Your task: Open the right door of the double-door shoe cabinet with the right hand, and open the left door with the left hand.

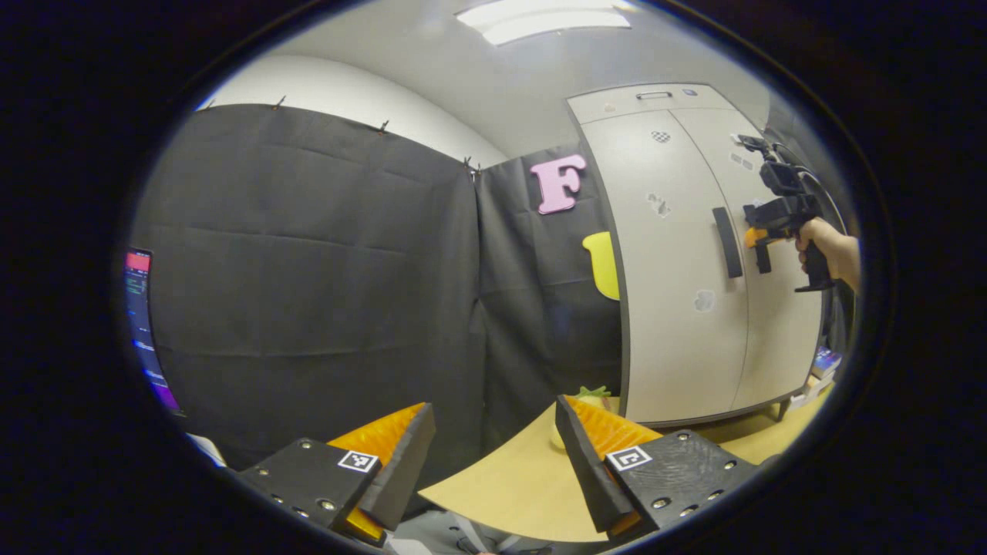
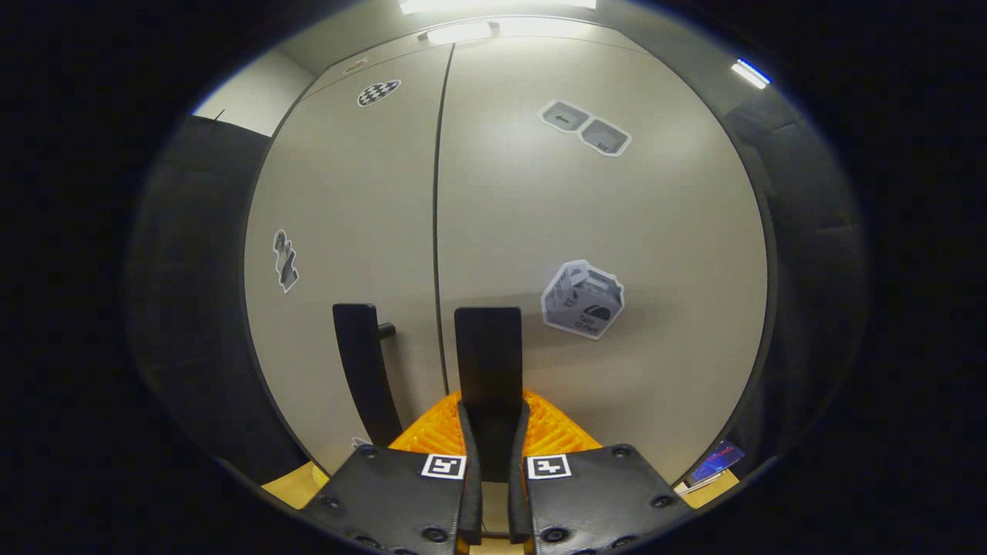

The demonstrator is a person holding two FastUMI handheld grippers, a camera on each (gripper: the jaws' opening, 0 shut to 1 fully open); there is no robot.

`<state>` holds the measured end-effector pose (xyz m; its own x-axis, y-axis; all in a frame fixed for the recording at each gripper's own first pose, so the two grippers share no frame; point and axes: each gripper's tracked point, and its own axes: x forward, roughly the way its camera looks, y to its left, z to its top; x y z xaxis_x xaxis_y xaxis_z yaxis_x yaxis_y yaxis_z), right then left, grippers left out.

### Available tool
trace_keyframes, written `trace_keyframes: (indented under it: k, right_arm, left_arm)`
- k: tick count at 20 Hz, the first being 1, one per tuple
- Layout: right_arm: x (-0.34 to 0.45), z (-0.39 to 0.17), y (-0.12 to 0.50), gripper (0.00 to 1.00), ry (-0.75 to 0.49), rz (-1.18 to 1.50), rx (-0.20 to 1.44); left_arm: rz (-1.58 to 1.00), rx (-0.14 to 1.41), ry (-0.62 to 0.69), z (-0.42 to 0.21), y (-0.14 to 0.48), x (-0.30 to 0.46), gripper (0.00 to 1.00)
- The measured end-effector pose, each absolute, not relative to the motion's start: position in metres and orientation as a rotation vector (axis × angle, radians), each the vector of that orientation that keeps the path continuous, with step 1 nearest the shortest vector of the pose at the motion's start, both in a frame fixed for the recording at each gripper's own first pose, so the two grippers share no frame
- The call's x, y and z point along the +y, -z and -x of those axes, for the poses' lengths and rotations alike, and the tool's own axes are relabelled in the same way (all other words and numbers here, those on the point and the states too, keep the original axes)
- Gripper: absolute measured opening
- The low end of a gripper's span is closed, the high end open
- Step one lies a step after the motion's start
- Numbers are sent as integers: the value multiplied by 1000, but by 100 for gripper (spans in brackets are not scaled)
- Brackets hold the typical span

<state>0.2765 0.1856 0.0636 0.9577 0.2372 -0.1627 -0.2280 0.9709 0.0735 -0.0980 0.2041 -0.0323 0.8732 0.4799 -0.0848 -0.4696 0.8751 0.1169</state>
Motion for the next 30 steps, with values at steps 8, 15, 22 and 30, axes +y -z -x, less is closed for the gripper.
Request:
trace_keyframes:
  k: [8,15,22,30]
  right_arm:
    - [184,-257,-64,7,-292,-74,197]
    - [171,-225,-70,7,-379,-87,216]
    - [150,-191,-70,7,-462,-79,256]
    - [116,-165,-74,7,-500,-72,250]
  left_arm:
    - [-109,93,-445,94,22,198,91]
    - [-84,84,-351,73,22,172,91]
    - [-88,93,-218,49,28,116,91]
    - [-87,85,-121,27,30,64,91]
